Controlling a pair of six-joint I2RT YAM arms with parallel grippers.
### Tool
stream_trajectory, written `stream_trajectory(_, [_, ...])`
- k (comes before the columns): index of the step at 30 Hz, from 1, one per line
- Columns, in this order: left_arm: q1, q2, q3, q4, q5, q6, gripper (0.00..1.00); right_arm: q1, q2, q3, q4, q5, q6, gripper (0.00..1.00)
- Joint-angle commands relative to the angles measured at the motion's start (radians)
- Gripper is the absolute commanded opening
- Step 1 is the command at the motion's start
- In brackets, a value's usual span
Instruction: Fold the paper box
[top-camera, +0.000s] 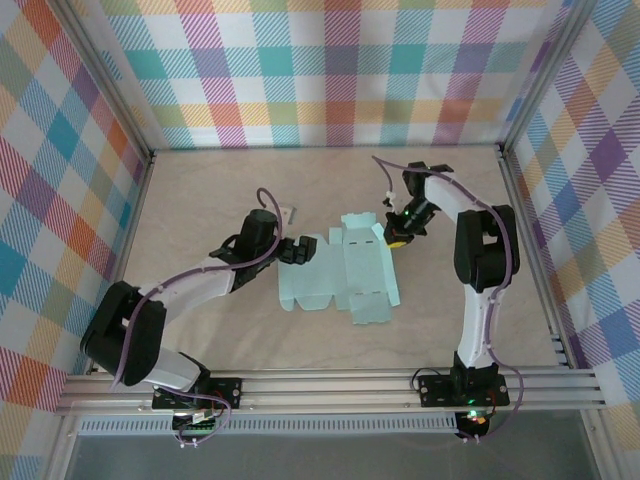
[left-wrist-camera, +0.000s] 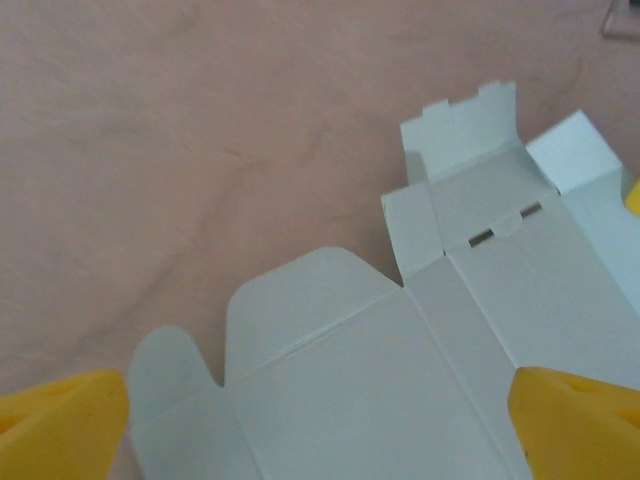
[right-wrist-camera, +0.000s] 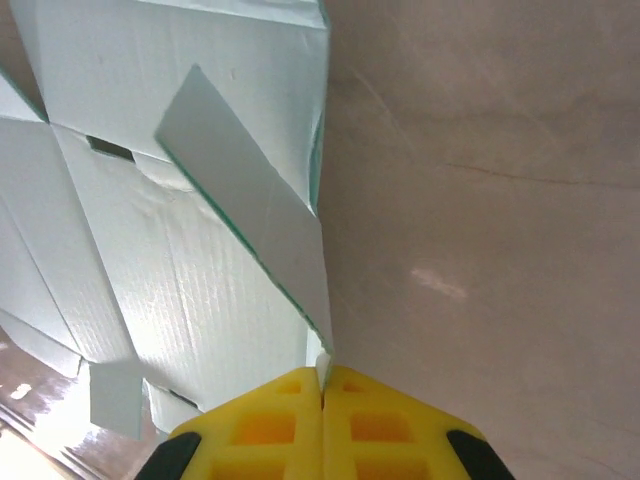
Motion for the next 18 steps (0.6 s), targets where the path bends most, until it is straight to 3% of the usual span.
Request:
stream_trajectory(1, [-0.006,0.039,-0.002,-0.032,0.126,-0.113,0.92,0.000,0.000,0.056,-0.084,0.041,-0.074,0.05])
stream_trajectory(4, [-0.024,0.070,-0.039,-0.003,0.162,-0.184,0.80,-0.001,-0.031,0.012,0.002,-0.041,-0.044,0.21])
stream_trajectory(6, [-0.029,0.093,-0.070,0.021,0.168,-0.237,0.72,-0.002,-0.069,-0.045,0.079,-0.076,-0.020,0.43])
stream_trajectory(9, [-0.031,0.123,-0.087,0.039,0.162,-0.274,0.62,-0.011,-0.144,-0.159,0.205,-0.100,0.026,0.58])
stream_trajectory(18, [-0.031,0.172,-0.123,0.044,0.131,-0.300,0.37,-0.072,-0.459,-0.623,0.646,-0.149,0.262,0.62])
